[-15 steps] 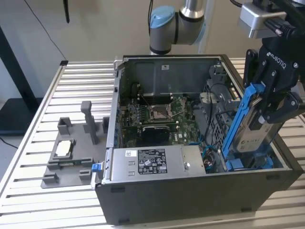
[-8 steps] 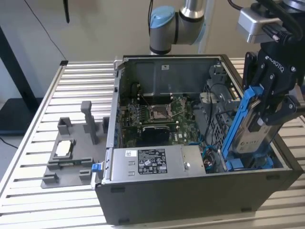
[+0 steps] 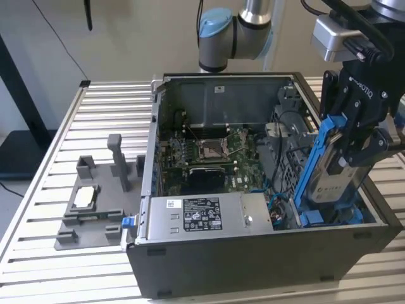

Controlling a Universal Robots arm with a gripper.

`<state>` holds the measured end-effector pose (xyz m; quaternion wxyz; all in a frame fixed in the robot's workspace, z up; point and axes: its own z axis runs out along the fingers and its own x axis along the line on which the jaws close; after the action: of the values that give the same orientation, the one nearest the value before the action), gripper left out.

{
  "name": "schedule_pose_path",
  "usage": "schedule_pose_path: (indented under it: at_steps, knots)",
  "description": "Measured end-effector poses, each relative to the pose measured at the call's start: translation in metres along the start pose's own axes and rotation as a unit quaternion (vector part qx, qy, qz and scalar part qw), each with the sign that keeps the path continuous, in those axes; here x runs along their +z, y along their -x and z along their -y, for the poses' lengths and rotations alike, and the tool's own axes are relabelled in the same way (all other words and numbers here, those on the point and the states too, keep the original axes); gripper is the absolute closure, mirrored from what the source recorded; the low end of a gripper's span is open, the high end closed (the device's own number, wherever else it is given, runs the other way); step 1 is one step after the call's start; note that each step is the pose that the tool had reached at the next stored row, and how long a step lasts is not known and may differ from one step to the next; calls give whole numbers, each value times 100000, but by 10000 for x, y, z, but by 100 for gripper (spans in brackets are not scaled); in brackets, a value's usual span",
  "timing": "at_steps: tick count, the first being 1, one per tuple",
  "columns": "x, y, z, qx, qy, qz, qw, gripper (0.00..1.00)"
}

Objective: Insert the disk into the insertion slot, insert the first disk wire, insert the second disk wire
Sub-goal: 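Insert the disk into the insertion slot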

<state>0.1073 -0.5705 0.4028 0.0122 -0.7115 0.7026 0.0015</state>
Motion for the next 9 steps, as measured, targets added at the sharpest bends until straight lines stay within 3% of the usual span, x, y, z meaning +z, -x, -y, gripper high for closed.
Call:
schedule_pose_path:
  at_steps: [1,5,9]
  knots:
    - [15,0,-1,5,-6,244,100000,67]
    - [60,0,4,-27,-44,727,99997,67]
    - [44,0,7,-19,-6,776,99997,67]
